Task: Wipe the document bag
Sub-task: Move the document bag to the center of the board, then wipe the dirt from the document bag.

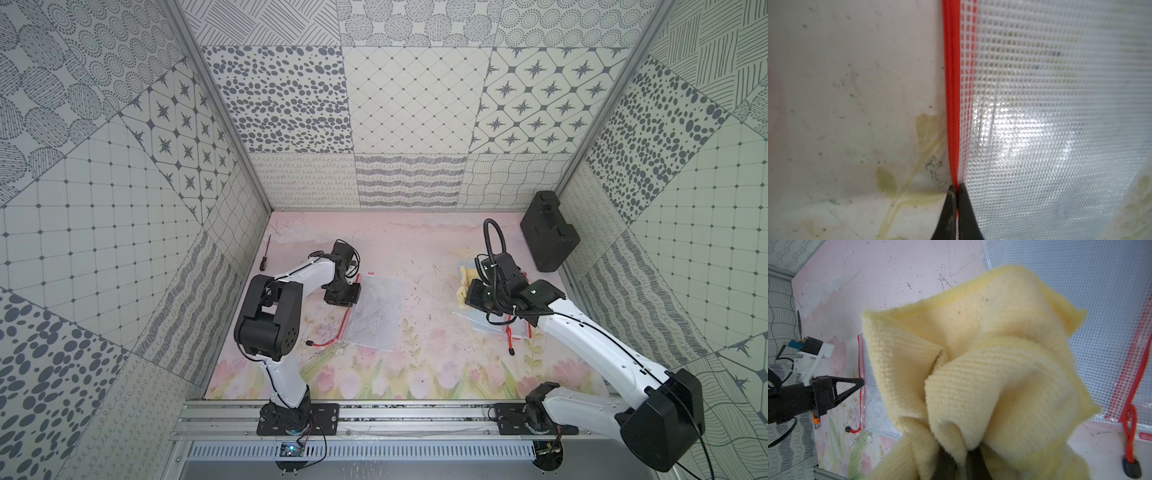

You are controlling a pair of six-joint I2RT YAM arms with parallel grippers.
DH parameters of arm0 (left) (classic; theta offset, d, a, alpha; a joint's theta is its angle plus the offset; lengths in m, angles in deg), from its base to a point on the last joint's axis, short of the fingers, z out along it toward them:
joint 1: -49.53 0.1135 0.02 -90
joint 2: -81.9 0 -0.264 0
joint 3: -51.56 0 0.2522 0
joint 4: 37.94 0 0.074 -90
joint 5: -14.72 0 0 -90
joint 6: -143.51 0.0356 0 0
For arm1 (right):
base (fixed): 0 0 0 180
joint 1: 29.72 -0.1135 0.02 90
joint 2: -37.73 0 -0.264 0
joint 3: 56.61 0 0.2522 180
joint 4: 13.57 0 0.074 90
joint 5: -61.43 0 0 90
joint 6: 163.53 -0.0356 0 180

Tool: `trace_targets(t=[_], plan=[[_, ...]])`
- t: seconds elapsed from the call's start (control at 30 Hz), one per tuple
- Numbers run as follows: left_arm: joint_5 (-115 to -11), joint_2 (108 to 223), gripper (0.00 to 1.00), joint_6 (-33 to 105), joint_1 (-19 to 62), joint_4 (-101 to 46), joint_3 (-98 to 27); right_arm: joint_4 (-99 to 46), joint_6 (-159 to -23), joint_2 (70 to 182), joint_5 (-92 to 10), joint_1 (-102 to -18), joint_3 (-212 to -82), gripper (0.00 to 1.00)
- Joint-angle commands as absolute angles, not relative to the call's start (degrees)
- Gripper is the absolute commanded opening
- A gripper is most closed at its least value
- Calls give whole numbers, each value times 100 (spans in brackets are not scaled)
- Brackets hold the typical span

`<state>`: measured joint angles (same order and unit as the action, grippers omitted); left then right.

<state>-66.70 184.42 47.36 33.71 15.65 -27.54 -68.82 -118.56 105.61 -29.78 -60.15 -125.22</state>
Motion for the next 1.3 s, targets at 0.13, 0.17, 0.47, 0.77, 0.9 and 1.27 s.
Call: trace_targets(t=[0.13, 0.17, 0.47, 0.77, 0.9, 1.27], plan=[[-5499, 17340, 0, 2342, 2854, 286, -2254, -6471, -11498, 11748, -3311, -6893, -13227, 0], [-5564, 17276, 0, 2059, 2700, 198, -2153, -6441, -11468, 12020, -3347, -7073, -13374, 0], [-5954, 17414, 0, 1280, 1810, -523, -1424, -5550, -11865, 13254, -3941, -7848, -13535, 0], [-6011, 17695, 0, 1222, 1509, -661, -1292, -5317, -12274, 14455, -4255, -8046, -13880, 0], [-5997, 17759, 0, 1297, 1459, -696, -1266, -5458, -12254, 14820, -4147, -7846, -14212, 0], [-5891, 17770, 0, 1452, 1437, -803, -1147, -5926, -11960, 15875, -3910, -6792, -15727, 0]])
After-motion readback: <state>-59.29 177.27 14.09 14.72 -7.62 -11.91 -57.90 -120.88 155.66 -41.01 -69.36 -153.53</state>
